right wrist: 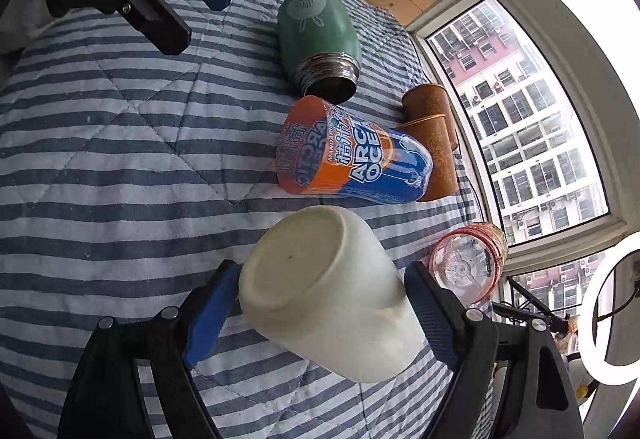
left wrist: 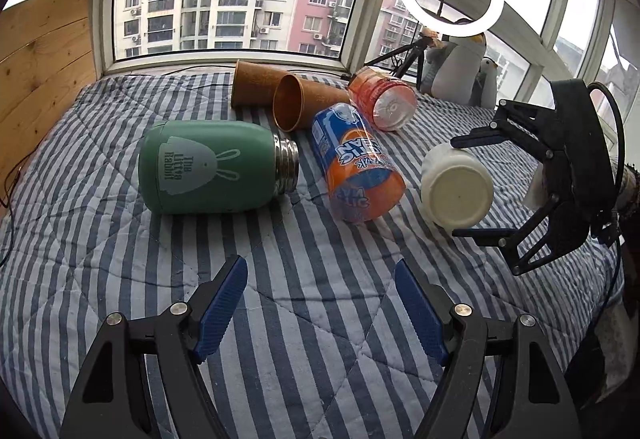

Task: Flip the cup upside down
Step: 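Rotate the held white cup with the right gripper until its bottom faces up, then lower the inverted cup onto the bedspread and open the right gripper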

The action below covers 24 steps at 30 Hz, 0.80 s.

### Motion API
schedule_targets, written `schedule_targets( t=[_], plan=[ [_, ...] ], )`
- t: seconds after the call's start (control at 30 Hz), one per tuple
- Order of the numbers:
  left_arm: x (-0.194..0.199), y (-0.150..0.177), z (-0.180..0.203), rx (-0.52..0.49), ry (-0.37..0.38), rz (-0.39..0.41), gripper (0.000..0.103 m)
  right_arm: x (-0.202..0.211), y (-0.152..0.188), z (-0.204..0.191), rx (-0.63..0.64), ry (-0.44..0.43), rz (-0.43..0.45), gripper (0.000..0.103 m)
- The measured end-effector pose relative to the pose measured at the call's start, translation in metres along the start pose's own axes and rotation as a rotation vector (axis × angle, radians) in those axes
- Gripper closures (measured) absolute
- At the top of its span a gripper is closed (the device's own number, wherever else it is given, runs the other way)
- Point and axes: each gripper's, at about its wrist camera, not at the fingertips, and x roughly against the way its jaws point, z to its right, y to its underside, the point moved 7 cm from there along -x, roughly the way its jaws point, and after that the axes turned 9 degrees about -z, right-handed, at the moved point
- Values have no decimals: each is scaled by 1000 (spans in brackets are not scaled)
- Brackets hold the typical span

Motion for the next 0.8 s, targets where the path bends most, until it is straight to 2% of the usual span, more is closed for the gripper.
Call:
schedule_targets(
  t=[0.17, 0.37, 0.47, 0.57, 0.8],
  plan=[
    [-2, -8, 23, -40, 39, 5, 23, 0, 16, 41, -368, -101, 101, 22],
    [-4, -19, 50, -85, 46, 30, 23, -7, 50, 84, -763, -244, 186, 24],
    [-9, -26, 62, -105, 50, 49, 23, -10, 65, 92, -861, -244, 206, 26],
    [-16, -31, 77, -120, 87, 56, 23, -12, 84, 93, -936, -244, 199, 26],
    [-29, -40, 99, -123, 139, 80, 23, -4, 100, 89, -979, -213, 223, 26]
  ],
)
